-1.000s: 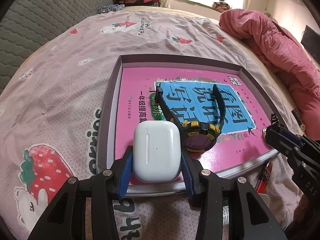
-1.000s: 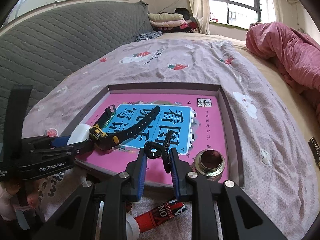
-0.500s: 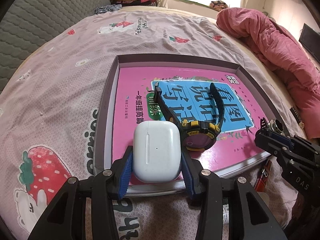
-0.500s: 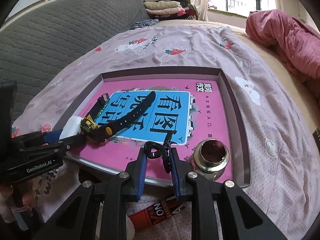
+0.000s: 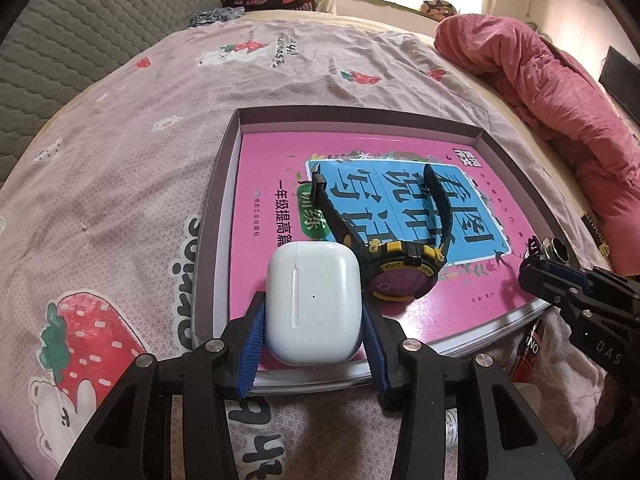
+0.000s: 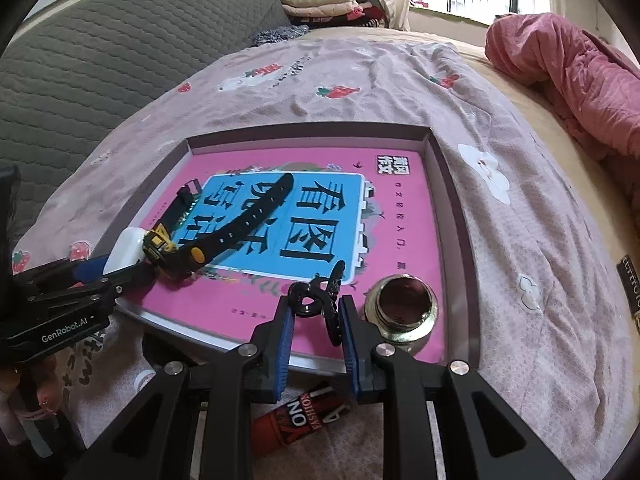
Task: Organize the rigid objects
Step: 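Set the earbud case on the workbook with the left gripper while the right releases the keys in the tray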
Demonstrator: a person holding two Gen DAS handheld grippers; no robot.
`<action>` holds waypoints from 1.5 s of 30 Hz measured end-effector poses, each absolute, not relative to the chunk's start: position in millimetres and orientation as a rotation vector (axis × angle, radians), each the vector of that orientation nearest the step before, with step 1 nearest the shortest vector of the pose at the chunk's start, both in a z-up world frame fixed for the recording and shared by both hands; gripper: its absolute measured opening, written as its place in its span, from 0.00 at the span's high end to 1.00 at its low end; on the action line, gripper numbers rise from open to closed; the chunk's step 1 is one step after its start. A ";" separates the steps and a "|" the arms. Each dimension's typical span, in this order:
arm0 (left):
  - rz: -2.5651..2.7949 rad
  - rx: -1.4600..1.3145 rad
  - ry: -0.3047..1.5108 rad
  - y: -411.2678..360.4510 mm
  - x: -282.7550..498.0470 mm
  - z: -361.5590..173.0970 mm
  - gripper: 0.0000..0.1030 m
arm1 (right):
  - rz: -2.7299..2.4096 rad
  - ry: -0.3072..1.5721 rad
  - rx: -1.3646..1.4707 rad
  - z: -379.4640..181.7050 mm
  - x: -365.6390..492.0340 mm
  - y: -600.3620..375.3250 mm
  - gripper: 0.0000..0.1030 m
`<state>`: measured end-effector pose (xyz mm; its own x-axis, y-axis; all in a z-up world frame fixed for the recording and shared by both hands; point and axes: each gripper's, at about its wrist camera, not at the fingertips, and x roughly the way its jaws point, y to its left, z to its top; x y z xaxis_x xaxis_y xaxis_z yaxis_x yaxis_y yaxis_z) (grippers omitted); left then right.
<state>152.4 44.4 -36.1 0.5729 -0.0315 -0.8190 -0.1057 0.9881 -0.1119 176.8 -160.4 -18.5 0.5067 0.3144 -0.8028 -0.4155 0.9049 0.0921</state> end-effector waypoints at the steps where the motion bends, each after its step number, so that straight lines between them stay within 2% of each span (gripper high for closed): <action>1: 0.043 -0.155 0.961 45.0 152.4 -36.4 0.55 | 0.446 0.963 -0.112 -18.1 179.1 -161.3 0.77; 8: 0.042 -0.150 0.962 46.4 152.5 -36.8 0.55 | 0.491 1.094 -0.091 -18.7 197.2 -166.1 0.77; 38: 0.044 -0.153 0.964 46.4 152.9 -36.0 0.55 | 0.482 1.054 -0.007 -16.6 194.4 -175.6 0.77; 45: 0.047 -0.154 0.966 46.4 153.8 -36.0 0.55 | 0.490 0.982 0.050 -2.4 192.2 -184.6 0.77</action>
<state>153.8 46.4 -36.0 0.5686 -0.0287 -0.8221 -0.1082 0.9881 -0.1093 192.2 -184.6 -2.4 0.4558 0.4193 -0.7851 -0.3748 0.8905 0.2580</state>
